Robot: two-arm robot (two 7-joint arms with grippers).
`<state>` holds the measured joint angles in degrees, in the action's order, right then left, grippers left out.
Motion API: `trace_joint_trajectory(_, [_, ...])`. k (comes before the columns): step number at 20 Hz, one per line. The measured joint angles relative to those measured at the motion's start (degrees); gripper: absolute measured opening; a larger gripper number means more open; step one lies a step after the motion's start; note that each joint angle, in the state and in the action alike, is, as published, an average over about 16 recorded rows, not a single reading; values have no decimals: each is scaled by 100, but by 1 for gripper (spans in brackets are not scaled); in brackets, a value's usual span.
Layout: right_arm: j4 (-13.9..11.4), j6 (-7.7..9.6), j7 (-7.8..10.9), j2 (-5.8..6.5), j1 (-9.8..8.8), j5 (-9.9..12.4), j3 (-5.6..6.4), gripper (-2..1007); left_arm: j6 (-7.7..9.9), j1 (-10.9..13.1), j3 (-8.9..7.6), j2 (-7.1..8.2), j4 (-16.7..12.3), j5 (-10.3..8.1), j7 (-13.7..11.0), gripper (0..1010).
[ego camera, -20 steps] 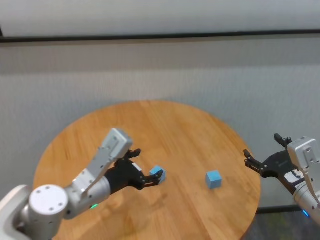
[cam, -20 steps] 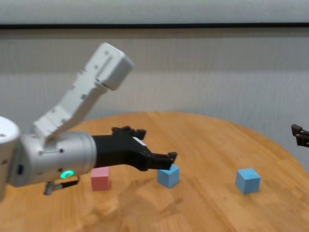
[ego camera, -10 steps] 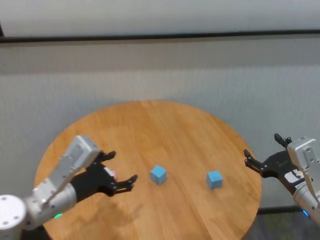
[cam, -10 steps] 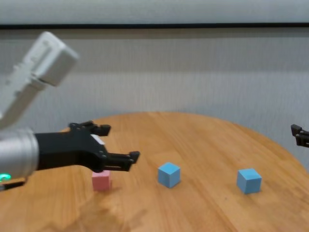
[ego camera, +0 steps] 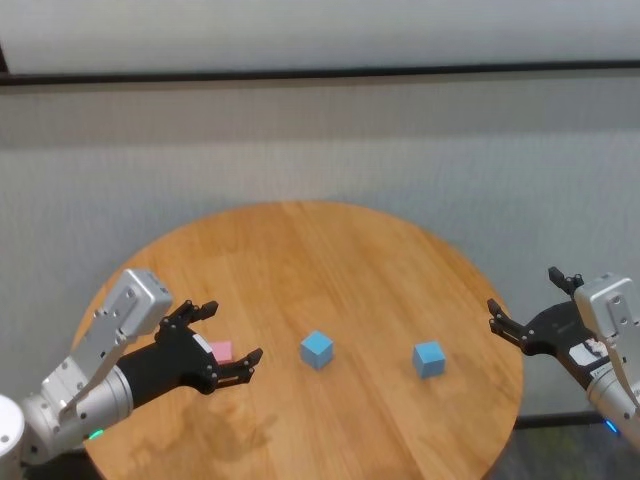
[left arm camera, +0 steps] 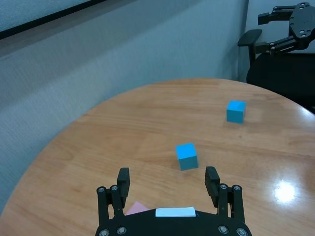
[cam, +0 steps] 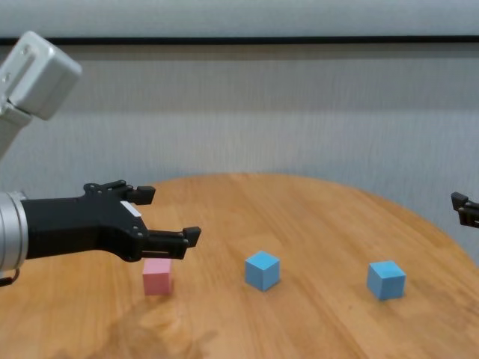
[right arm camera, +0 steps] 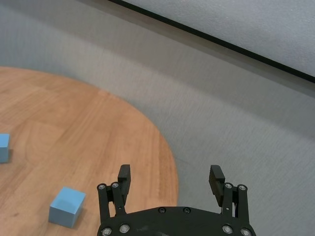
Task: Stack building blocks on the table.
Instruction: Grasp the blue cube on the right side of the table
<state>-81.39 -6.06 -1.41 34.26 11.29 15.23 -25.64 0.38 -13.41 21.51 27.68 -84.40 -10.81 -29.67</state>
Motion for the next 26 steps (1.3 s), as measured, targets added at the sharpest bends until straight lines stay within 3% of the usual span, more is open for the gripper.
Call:
trace_joint_trajectory(5, [-154,248,11,-134,-41,151,40,1005,5,-10,6,-15,17,5,4,1003])
trace_joint_trajectory(9, [-305,512,4,-319,-92,322,90,1005,7,-23,15,-32,38,20,9,1003])
trace_joint_trajectory(17, [-465,1087,-104,-879,-187,766,271,1005,11,-39,26,-53,63,38,16,1003])
trace_joint_trajectory(26, [-283,1523,-232,-1423,-181,1065,441,1005,14,-46,31,-62,76,47,20,1003])
